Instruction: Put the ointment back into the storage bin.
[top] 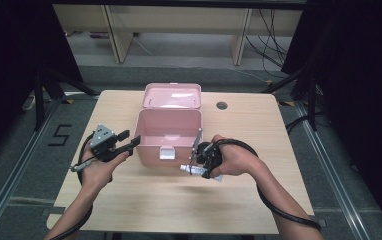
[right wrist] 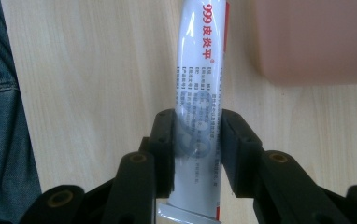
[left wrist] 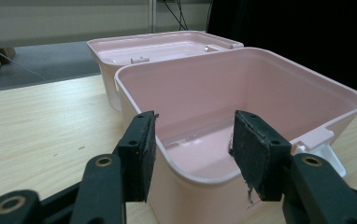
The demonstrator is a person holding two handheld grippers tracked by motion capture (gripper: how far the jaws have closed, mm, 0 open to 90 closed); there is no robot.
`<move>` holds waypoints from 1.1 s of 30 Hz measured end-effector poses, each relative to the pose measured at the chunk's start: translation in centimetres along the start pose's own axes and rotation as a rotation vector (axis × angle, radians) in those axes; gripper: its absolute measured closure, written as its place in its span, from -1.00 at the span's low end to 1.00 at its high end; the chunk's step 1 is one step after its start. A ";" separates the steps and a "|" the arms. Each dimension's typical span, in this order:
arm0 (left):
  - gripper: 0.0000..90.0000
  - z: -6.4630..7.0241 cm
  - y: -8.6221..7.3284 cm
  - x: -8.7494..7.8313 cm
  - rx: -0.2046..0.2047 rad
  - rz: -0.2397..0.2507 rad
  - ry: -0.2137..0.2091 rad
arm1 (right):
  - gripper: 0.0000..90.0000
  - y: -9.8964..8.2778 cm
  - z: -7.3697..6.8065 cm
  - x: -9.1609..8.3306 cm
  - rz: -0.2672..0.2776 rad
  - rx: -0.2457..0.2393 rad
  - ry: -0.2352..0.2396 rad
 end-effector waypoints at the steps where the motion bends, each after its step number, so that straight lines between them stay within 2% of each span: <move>1: 0.09 0.0 0.0 0.0 0.001 0.000 0.000 | 0.53 0.0 0.1 0.0 0.000 -0.012 -0.003; 5: 0.10 0.0 0.1 0.0 0.000 0.001 0.000 | 0.53 0.2 0.0 -0.4 0.000 0.009 -0.007; 8: 0.09 0.0 0.1 0.0 -0.001 0.002 -0.001 | 0.53 0.2 0.2 -0.6 0.003 0.001 -0.014; 10: 0.09 0.0 0.1 0.0 -0.001 0.002 0.000 | 0.53 0.3 0.4 -0.7 0.015 -0.031 -0.015; 11: 0.09 0.0 0.1 0.0 -0.001 0.001 0.000 | 0.53 0.3 0.2 -0.9 0.002 0.001 -0.020; 15: 0.09 0.0 0.1 0.0 0.000 0.001 0.000 | 0.53 0.5 0.3 -1.2 0.004 -0.003 -0.025; 16: 0.09 0.0 0.1 0.0 -0.001 0.001 -0.001 | 0.53 0.5 0.5 -1.3 0.009 -0.030 -0.021; 19: 0.09 0.0 0.1 0.0 -0.001 0.001 -0.001 | 0.53 0.6 0.5 -1.5 0.007 -0.010 -0.029; 20: 0.09 0.0 0.0 0.0 0.000 0.002 -0.001 | 0.53 0.7 0.6 -1.5 0.020 -0.033 -0.031; 22: 0.09 0.0 0.0 0.0 0.000 0.002 0.000 | 0.53 0.8 0.5 -1.7 0.008 -0.010 -0.031; 23: 0.09 0.0 0.0 0.0 0.000 0.001 0.000 | 0.53 0.8 0.7 -1.7 0.013 -0.027 -0.030; 24: 0.09 0.0 0.0 0.0 -0.001 0.002 0.000 | 0.53 0.8 0.5 -1.9 0.006 -0.004 -0.034; 25: 0.09 0.0 0.0 0.0 0.000 0.002 -0.001 | 0.53 0.9 0.6 -1.9 0.013 -0.020 -0.031; 31: 0.09 0.1 0.0 0.0 0.000 0.002 -0.003 | 0.53 1.1 0.9 -2.3 0.009 -0.039 -0.038; 32: 0.09 0.1 0.0 0.0 0.001 0.002 -0.003 | 0.53 1.1 0.8 -2.4 0.009 -0.020 -0.041; 33: 0.09 0.1 0.0 0.0 0.001 0.003 -0.003 | 0.53 1.1 0.9 -2.4 0.010 -0.027 -0.043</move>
Point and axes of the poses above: each handheld gripper's, and its own axes: x roughly forward along the jaws, y roughly out of its top, z roughly to its right, the point moved 2 cm from there along x, roughly forward along the jaws, and after that the axes turned 7 degrees about z, right-handed, at the moved point
